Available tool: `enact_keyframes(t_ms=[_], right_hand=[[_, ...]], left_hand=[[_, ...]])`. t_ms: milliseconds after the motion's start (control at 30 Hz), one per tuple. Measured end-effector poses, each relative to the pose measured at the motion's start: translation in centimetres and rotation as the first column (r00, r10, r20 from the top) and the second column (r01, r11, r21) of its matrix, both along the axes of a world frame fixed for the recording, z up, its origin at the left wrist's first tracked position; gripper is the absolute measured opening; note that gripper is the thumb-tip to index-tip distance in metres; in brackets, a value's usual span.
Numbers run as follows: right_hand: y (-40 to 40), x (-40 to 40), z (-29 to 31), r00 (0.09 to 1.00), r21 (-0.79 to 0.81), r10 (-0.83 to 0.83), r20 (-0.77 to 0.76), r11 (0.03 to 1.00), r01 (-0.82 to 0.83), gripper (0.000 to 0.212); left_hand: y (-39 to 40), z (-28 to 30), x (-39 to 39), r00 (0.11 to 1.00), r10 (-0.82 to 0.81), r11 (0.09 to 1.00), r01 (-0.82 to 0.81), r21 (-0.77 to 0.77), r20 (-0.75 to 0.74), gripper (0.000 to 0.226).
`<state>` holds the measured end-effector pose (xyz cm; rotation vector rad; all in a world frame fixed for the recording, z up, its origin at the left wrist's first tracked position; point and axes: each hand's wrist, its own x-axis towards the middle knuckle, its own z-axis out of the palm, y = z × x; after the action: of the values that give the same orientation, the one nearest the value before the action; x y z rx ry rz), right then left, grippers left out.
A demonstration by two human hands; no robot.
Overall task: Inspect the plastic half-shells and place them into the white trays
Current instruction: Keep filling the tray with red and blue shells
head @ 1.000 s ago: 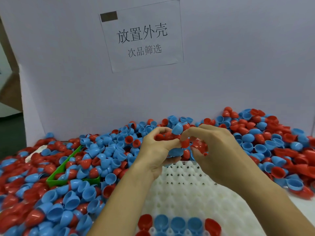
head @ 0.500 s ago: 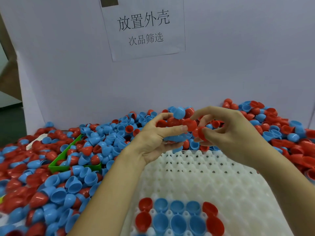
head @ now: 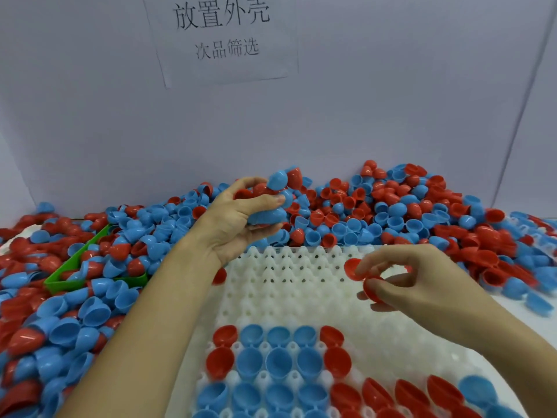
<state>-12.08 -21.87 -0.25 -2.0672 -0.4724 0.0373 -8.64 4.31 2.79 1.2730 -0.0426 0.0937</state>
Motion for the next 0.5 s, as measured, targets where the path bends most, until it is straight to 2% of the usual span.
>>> enact_keyframes(t_ms=[167,367,500], right_hand=[[0.1,-1.2,-0.4,0.991,-0.172,0.004,0.133,0.985,0.019,0.035],[0.5,-1.1,-1.0,0.982,-0.368,0.064,0.175,0.93,0.005,0.023],[-0.1,-1.1,-0.9,0.975,-0.528,0.082,0.204,0.848,0.04,0.02]], left_hand=[[-0.5,-0.3,0.0,1.0,0.015,0.999,-0.015,0.032,-0.003,0.047],[-0.6,-0.4,0.1,1.0,0.027,0.999,-0.027,0.037,-0.004,0.045],[-0.9,-0.3,0.0,1.0,0.023,0.999,-0.023,0.045,-0.004,0.047]])
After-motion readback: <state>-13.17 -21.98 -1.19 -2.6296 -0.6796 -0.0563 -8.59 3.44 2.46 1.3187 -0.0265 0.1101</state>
